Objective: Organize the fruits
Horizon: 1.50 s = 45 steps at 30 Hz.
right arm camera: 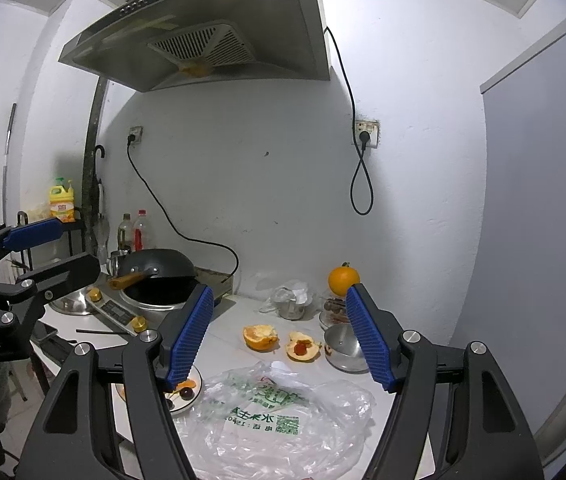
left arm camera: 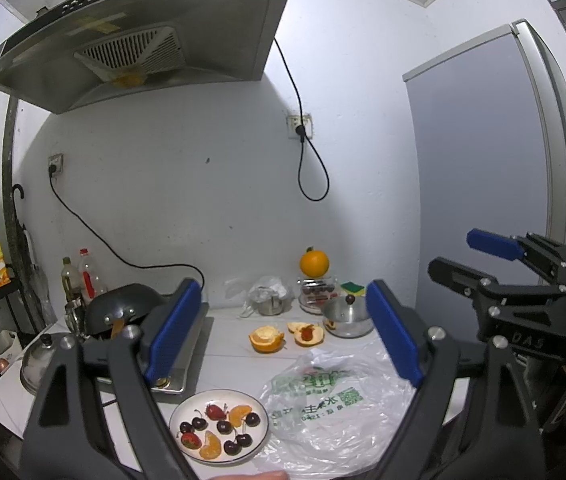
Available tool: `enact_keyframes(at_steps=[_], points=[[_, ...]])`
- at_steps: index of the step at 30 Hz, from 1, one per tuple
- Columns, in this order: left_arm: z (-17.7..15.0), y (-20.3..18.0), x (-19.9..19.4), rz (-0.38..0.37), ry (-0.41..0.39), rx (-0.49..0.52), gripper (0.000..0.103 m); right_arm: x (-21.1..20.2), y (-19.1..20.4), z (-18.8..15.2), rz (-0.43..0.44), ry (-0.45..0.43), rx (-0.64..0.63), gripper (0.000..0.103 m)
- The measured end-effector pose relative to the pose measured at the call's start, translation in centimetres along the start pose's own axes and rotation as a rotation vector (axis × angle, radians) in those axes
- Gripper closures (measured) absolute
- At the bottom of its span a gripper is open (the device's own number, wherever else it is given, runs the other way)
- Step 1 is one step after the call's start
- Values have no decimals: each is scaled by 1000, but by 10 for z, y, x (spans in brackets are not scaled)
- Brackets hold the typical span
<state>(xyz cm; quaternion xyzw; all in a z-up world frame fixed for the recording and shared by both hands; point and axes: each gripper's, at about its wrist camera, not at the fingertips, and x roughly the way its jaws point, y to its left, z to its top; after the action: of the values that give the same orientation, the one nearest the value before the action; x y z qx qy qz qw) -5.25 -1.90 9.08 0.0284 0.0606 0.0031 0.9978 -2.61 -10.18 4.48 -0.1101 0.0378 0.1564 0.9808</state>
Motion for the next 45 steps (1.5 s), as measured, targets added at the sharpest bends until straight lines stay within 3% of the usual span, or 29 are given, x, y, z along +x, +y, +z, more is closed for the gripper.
enact_keyframes(at_steps=[33,45], points=[[1,-4,-7,-17,-14,11,17,-4,2,0,0,-4,-1,31],[-1,-1,-2,-7,21,-13,17,-4,2,2,0,-1,0,31]])
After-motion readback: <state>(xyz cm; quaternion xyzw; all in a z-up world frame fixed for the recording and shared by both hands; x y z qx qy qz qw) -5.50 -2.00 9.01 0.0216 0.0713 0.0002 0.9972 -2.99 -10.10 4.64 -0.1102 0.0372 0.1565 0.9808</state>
